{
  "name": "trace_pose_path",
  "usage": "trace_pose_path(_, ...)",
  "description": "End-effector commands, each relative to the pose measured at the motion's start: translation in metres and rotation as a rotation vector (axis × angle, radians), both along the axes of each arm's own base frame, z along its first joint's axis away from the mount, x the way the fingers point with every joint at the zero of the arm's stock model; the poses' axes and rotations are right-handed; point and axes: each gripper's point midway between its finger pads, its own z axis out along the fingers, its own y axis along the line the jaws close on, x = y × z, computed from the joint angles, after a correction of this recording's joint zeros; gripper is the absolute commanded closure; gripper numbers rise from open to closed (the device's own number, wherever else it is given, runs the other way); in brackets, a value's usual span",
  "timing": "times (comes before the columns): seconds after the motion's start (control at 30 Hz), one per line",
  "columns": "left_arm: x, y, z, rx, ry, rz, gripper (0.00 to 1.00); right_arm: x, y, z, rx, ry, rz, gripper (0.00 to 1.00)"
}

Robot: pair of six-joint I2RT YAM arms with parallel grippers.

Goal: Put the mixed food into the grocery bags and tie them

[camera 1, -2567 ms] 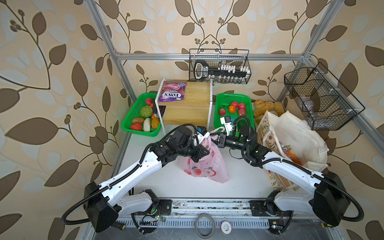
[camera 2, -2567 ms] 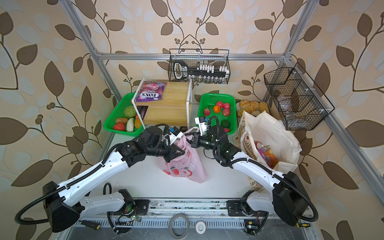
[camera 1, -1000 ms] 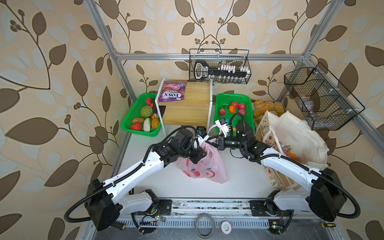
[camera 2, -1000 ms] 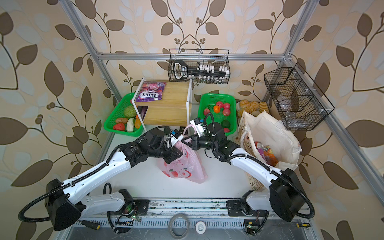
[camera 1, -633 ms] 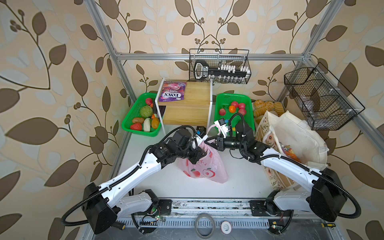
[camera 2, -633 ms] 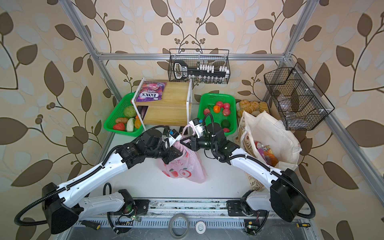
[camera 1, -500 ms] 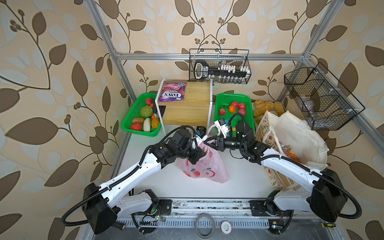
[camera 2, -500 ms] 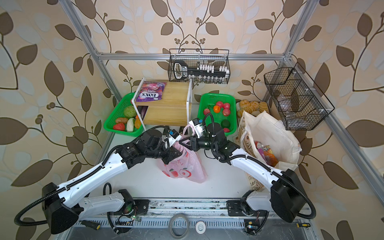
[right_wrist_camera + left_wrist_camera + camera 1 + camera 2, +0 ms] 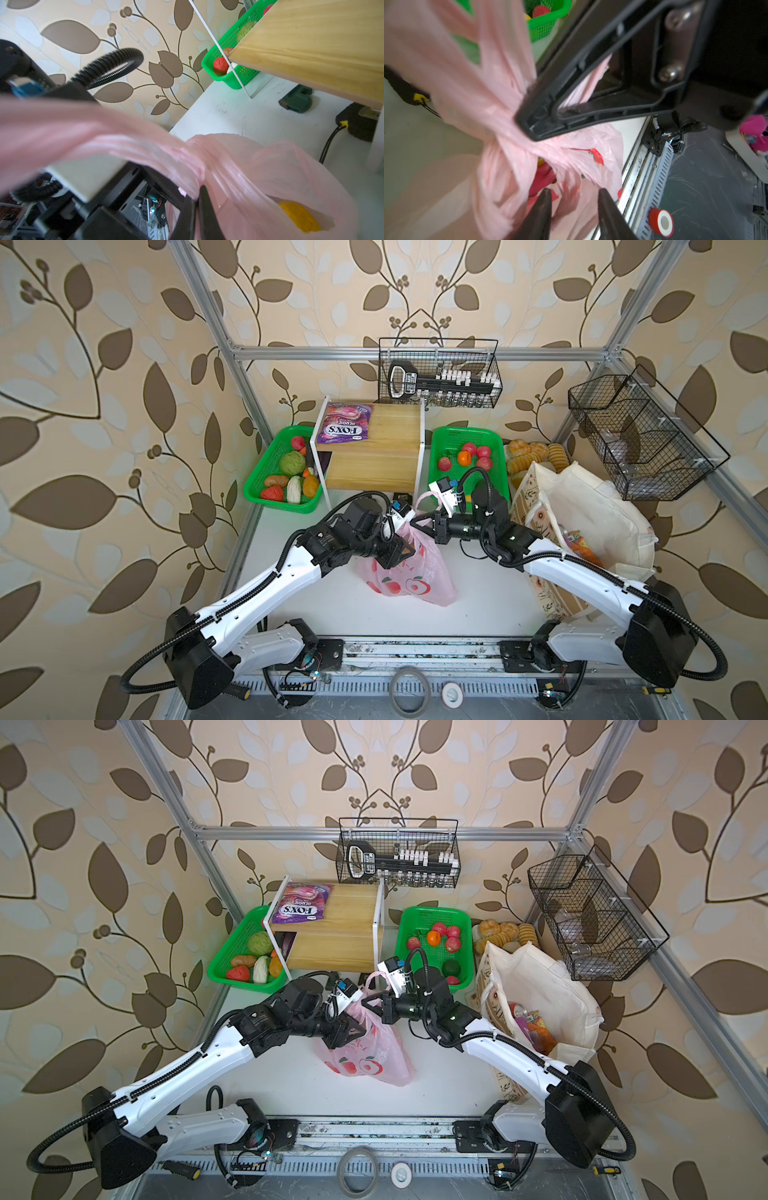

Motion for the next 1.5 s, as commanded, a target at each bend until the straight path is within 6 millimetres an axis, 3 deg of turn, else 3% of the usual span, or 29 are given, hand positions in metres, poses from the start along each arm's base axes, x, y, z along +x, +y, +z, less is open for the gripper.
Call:
trace_pose_path(0.0, -0.009, 0.005, 0.063, -0.11, -0.145, -0.013, 0.53, -0.001, -0.002, 0.012, 0.005, -0.08, -0.004, 0.95)
trace_pose_path(0.13, -0.012, 0.02, 0.08, -0.089, -0.21, 0.019, 0.42, -0.002, 0.0, 0.013, 0.013, -0.091, 0.008, 0.96)
trace_pose_path(0.2, -0.006, 0.03, 0.083, -0.046, -0.252, 0.064, 0.27, -0.003, 0.0, 0.015, 0.02, -0.098, 0.016, 0.96)
trace_pose_path(0.37, 0.011, 0.044, 0.062, 0.141, -0.255, 0.069, 0.11, -0.008, 0.001, 0.02, 0.029, -0.128, 0.039, 0.97)
trace_pose_path(0.5, 0.023, 0.041, 0.049, 0.229, -0.258, 0.005, 0.06, -0.011, 0.002, 0.025, 0.041, -0.15, 0.062, 0.97)
trace_pose_path(0.97, 0.035, 0.012, 0.037, 0.189, -0.238, -0.118, 0.17, -0.018, 0.002, 0.036, 0.064, -0.172, 0.085, 0.96)
trace_pose_path(1.1, 0.043, 0.009, 0.034, 0.192, -0.238, -0.093, 0.27, -0.02, 0.001, 0.039, 0.072, -0.174, 0.092, 0.96)
trace_pose_path(1.3, 0.045, 0.001, 0.037, 0.152, -0.231, -0.096, 0.51, -0.024, 0.002, 0.04, 0.079, -0.171, 0.11, 0.96)
trace_pose_path(1.47, 0.045, -0.004, 0.043, 0.11, -0.237, -0.101, 0.53, -0.026, 0.003, 0.039, 0.086, -0.162, 0.115, 0.96)
